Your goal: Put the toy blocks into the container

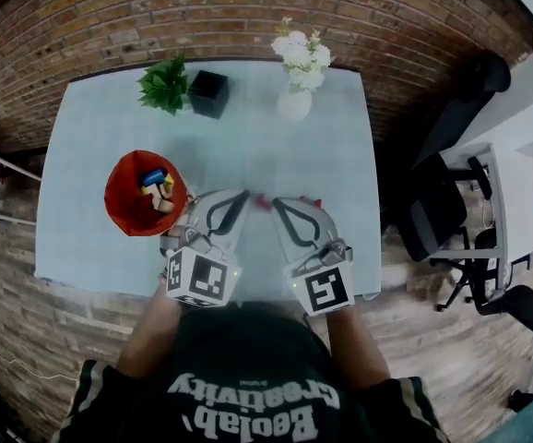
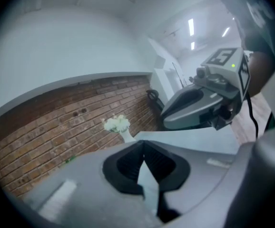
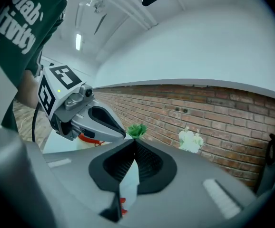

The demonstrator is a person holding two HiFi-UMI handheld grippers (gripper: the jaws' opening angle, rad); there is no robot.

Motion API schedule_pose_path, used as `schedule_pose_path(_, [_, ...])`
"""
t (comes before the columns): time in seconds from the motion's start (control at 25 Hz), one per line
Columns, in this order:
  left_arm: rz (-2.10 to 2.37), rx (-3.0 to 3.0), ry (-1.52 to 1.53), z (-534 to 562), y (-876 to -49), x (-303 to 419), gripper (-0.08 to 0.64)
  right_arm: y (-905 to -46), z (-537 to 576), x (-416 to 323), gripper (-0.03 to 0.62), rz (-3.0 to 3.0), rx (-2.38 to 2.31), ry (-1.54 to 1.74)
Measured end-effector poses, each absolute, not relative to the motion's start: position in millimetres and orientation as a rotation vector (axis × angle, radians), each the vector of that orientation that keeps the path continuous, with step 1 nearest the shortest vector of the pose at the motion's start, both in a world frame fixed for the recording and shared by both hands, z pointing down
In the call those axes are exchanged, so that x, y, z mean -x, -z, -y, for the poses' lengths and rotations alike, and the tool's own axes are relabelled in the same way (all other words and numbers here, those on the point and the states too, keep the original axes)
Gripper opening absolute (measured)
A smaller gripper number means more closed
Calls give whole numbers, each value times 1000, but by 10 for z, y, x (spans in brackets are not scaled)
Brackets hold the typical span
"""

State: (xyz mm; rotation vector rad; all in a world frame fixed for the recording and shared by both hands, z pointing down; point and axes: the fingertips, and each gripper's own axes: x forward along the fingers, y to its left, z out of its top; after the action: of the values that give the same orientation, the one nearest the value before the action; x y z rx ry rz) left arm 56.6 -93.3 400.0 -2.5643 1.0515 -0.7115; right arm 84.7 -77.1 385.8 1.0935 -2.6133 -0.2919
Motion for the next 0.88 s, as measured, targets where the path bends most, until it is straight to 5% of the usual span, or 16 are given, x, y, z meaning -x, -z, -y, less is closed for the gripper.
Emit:
schedule_pose_path(0.32, [-1015, 2575, 723, 900, -4051, -772, 3, -4070, 819, -1021, 9, 2612, -1114, 208])
schedule_pose_path(0.64, [-1015, 2580, 773, 959, -4181, -694, 3, -5151, 1013, -963, 199, 2491, -999, -79])
schedule_pose_path(0.88, [-1063, 2604, 792, 1069, -4265, -558, 3, -6014, 1165, -1048, 216, 2348, -968, -251])
